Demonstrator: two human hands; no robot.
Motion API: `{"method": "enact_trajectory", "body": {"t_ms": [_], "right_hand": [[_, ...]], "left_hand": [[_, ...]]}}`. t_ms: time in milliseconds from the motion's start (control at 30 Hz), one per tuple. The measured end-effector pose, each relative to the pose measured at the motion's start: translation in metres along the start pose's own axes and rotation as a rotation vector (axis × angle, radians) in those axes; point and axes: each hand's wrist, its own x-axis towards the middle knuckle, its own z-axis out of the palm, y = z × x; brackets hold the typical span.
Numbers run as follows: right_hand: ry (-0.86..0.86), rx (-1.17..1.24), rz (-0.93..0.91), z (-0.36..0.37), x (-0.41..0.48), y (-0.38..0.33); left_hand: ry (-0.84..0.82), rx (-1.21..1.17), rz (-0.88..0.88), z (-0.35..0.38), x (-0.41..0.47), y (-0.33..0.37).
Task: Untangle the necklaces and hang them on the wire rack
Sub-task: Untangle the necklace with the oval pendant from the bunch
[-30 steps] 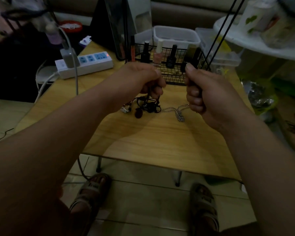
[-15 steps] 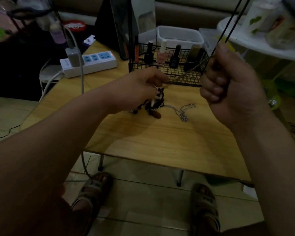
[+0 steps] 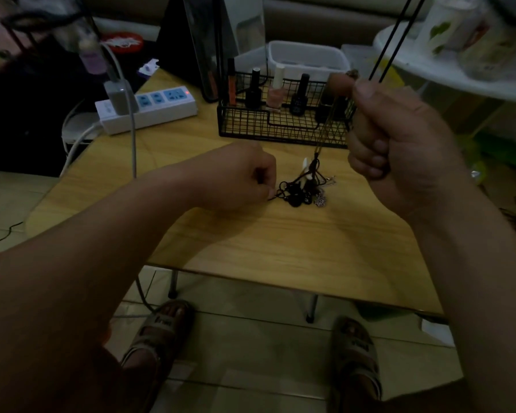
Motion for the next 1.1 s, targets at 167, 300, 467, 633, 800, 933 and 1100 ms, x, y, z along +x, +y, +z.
{"method": "enact_trajectory", "body": {"t_ms": [167,300,467,633,800,933,1100], "right_hand": [[-0.003,-0.035,-0.006,0.004,0.000,0.000],[-0.089,-0.011,-0.027,0.010,-0.003,-0.005],[-0.102,-0.013,-0.035,0.012,-0.001,-0.007],[0.187,-0.239,0.050,-0.001,0.001,0.001],[0.200,-0.636,0.262,-0.002,0.001,0.019],[0.123,-0.817,0.321,0.008,-0.001,0.024],[0.034,-0.878,0.202,0.020,0.000,0.024]], "left_hand": [[0.170,-0.112,-0.024,0.008,0.000,0.006],[0.192,-0.208,0.041,0.019,0.006,0.018],[0.223,-0.269,0.057,0.022,0.011,0.023],[0.251,-0.320,-0.006,0.004,-0.001,0.017],[0.241,-0.337,-0.015,-0.012,-0.012,0.011],[0.194,-0.477,-0.012,-0.020,-0.014,0.013],[0.166,-0.589,0.050,-0.022,-0.013,0.014]]}}
